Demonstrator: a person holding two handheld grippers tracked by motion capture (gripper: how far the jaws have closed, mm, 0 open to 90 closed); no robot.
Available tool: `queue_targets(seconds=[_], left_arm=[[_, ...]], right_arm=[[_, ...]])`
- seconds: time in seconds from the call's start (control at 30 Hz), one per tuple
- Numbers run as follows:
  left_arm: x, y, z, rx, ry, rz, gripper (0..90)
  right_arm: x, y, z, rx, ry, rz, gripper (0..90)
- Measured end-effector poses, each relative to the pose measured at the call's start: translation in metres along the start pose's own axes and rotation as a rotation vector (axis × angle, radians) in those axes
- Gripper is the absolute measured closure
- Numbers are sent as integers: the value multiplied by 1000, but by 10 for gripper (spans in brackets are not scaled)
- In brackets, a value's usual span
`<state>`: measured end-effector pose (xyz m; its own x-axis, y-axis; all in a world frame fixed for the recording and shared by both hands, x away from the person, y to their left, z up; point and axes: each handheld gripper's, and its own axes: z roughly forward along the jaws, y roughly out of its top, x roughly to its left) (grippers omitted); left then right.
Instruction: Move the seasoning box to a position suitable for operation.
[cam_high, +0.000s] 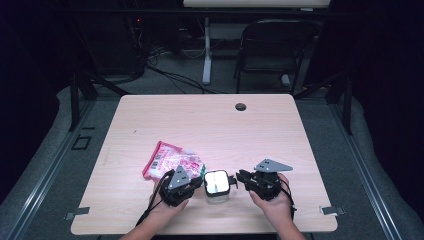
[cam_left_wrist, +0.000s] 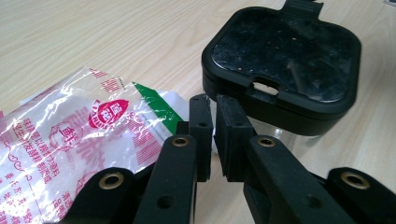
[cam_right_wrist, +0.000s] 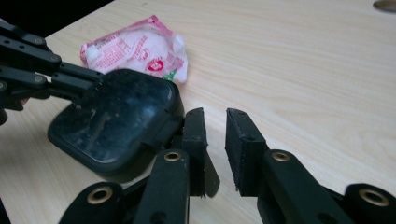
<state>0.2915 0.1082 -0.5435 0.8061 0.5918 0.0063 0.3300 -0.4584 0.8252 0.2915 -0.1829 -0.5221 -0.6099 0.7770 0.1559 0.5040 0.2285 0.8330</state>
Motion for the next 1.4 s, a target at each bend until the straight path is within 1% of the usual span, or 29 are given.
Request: queue_targets(seconds=[0.03, 0.13, 0.2, 0.23, 0.27, 0.37, 0.47, 0.57, 0.67, 0.73, 0.8, 0.83, 0.87, 0.9, 0.93, 0.97, 1.0, 1.07, 1.1, 1.13, 1.2, 1.23, 1.3, 1.33, 1.4], left_arm=[[-1, 0, -2, -1, -1, 4, 846], [-1, -1, -8, -14, -3, 2, 835], [-2, -1, -13, -22, 1, -3, 829], [-1, -1, -15, -27, 0, -5, 828], [-1, -2, -17, -28, 2, -8, 828], [-2, -3, -19, -27, 1, -11, 831], [-3, -3, -20, -25, -11, -15, 852], [-6, -1, -22, -19, -22, 3, 874], [-8, 1, -21, -20, -37, -1, 900], [-8, 4, -20, -14, -59, 1, 900], [-7, 9, -19, 6, -79, 10, 900], [-6, 12, -19, 20, -86, 21, 900], [-5, 15, -19, 37, -102, 18, 900], [-5, 15, -19, 37, -102, 18, 900], [-4, 18, -18, 58, -108, 15, 900], [-3, 18, -18, 67, -114, 16, 900], [-3, 18, -18, 68, -115, 11, 900], [-3, 15, -19, 53, -120, 1, 900], [-3, 15, -19, 53, -120, 1, 900], [-5, 12, -20, 61, -132, -4, 900], [-8, 10, -20, 74, -133, 10, 900], [-10, 10, -20, 73, -137, 4, 900], [-12, 10, -18, 77, -142, 14, 900], [-13, 10, -17, 80, -135, 17, 900], [-14, 9, -15, 86, -134, 12, 900]], right_arm=[[3, 1, 0, -9, 0, -6, 776], [10, 5, -1, -30, 2, -53, 766], [14, 8, -2, -37, 7, -63, 765], [15, 8, -1, -51, 15, -60, 765], [16, 10, -1, -48, 15, -72, 773], [16, 11, 1, -40, 32, -75, 813], [17, 11, 3, -29, 28, -91, 830], [16, 9, 6, -12, 32, -92, 844], [16, 9, 6, -18, 37, -82, 845], [14, 8, 6, -22, 43, -72, 847], [13, 7, 6, -21, 46, -63, 849], [13, 7, 6, -23, 48, -58, 849], [13, 7, 6, -25, 50, -55, 849], [13, 7, 6, -25, 50, -55, 849], [13, 7, 6, -23, 48, -62, 850], [13, 7, 6, -27, 50, -58, 850], [13, 7, 6, -30, 51, -56, 850], [12, 7, 6, -24, 56, -60, 849], [12, 7, 6, -21, 54, -61, 849], [12, 6, 6, -29, 57, -54, 849], [12, 6, 6, -29, 58, -54, 850], [11, 7, 6, -27, 58, -58, 850], [11, 6, 6, -27, 61, -54, 849], [11, 6, 7, -30, 64, -51, 850], [11, 6, 7, -35, 61, -47, 850]])
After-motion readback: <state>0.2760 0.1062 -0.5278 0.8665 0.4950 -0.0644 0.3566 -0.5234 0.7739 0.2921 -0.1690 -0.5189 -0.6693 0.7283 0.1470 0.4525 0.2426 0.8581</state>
